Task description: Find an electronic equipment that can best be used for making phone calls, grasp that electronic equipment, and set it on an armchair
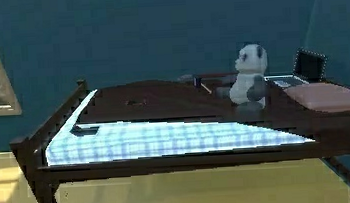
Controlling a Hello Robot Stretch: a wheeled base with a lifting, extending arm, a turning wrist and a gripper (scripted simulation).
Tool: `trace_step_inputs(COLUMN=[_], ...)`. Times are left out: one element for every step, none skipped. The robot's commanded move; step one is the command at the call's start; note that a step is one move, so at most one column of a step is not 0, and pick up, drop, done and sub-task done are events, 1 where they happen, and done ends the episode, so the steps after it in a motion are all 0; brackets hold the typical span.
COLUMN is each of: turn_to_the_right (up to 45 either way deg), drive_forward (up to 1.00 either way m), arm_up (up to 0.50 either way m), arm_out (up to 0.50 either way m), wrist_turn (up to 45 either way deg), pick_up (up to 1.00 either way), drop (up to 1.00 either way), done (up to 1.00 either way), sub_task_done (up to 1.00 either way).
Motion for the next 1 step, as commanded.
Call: trace_step_inputs(turn_to_the_right=[45.0], drive_forward=[0.00], arm_up=[0.00], arm_out=[0.00], wrist_turn=[0.0], pick_up=[0.00], drop=[0.00], done=[0.00], sub_task_done=[0.00])
